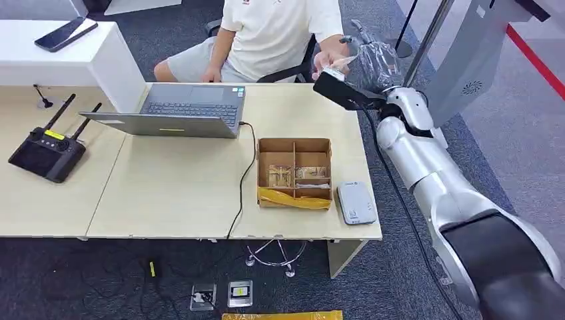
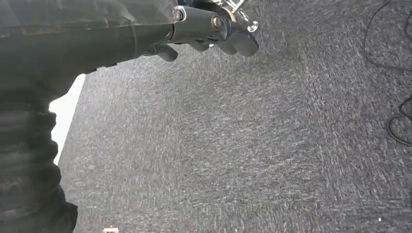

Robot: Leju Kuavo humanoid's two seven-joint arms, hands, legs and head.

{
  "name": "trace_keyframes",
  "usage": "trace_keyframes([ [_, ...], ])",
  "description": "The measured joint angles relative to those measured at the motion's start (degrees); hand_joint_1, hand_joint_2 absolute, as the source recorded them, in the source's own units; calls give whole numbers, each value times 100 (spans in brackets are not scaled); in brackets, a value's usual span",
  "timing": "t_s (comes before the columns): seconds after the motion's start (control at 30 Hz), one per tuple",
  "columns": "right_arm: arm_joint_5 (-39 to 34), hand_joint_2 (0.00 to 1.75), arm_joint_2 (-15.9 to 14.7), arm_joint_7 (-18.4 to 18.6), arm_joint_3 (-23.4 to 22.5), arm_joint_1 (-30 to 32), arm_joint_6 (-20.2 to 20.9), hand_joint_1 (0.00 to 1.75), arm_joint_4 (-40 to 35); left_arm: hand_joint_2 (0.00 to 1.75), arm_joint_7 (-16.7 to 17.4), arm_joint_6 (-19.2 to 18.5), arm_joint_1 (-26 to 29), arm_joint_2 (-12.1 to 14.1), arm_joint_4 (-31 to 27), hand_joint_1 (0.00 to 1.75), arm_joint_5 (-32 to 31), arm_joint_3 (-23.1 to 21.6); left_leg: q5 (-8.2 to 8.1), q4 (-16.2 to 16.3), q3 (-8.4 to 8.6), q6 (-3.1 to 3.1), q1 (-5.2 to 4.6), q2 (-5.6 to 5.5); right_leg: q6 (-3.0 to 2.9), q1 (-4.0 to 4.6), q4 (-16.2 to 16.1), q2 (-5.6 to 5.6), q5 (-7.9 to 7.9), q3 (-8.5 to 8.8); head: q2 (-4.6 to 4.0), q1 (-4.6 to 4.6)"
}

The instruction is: Pass the card to the sensor for recognition and then transmit it.

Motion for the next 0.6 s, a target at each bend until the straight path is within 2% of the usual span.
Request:
trace_keyframes([
  [0.27,-212,175,9,2,-2,-1,-22,0,205,175,0,7,1,28,0,0,22,-13,0,0,0,0,0,0,0,0,0,1,0,-1,0,0],
  [0.37,-538,175,9,-92,-57,6,202,0,234,175,0,13,1,31,0,0,66,-15,0,0,1,0,0,0,0,0,0,2,0,-3,0,0],
  [0.47,-1086,175,-2,-242,-125,109,601,0,203,175,0,15,4,31,0,0,146,-13,0,0,3,0,1,1,0,1,-1,3,0,-3,0,0],
  [0.6,-1596,175,-90,-295,-192,623,835,0,-191,175,-2,20,15,44,0,0,254,-13,0,0,2,0,1,0,0,1,-1,2,0,-2,0,0],
])
